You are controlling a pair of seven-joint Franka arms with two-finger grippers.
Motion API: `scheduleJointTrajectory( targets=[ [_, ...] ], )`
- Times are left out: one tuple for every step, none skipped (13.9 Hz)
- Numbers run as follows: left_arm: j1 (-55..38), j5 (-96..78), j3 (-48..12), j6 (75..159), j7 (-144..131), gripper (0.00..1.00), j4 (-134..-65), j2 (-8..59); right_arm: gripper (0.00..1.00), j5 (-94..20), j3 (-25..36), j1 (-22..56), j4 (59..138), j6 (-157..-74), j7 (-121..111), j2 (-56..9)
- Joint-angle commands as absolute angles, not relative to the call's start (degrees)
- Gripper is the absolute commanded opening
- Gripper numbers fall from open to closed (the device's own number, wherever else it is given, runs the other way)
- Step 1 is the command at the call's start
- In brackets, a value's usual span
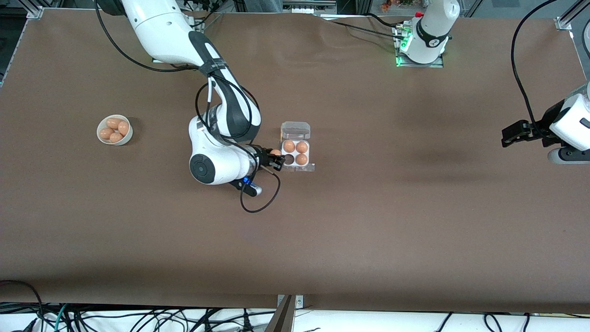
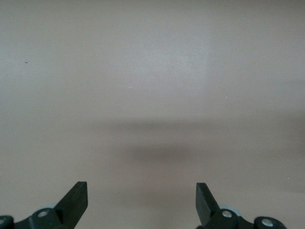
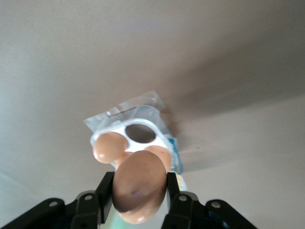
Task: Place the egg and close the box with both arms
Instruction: 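Lower the egg into the empty box slot and open the right gripper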
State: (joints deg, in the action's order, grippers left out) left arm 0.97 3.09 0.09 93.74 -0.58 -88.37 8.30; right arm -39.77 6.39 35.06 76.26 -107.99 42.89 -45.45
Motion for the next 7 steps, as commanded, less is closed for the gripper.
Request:
scheduleJointTrajectory(
  targets=[
    [1.1, 1.9, 0.2, 92.7, 0.5, 1.00, -87.2, 8.8, 0.35, -41.9, 5.5, 35.0, 74.2, -110.2, 45.6, -47.5],
    [1.1, 1.9, 0.2, 92.7, 0.5, 1.00, -87.2, 8.8, 0.35, -42.0, 5.1, 35.0, 74.2, -110.4, 46.0, -48.2],
    [1.1, 1.9, 0.2, 92.8, 0.5, 1.00, -87.2, 8.8, 0.35, -42.0, 5.0, 35.1, 74.2, -110.4, 47.0, -48.4],
    [1.1, 1.9, 0.2, 92.8, 0.5, 1.00, -87.2, 8.8, 0.35, -42.0, 4.6, 35.7, 74.2, -110.7, 48.0, -48.9],
    [1.0, 1.9, 0.2, 92.8, 0.5, 1.00, -87.2, 8.8, 0.35, -42.0, 4.5, 36.1, 74.2, -111.9, 48.8, -49.3],
    [0.9, 1.9, 0.2, 92.8, 0.4, 1.00, -87.2, 8.8, 0.35, -42.1, 4.4, 36.2, 74.2, -113.1, 49.6, -49.7],
    [1.0, 1.9, 0.2, 92.7, 0.5, 1.00, -87.2, 8.8, 0.35, -42.3, 4.4, 36.4, 74.2, -113.4, 50.5, -50.0]
  ],
)
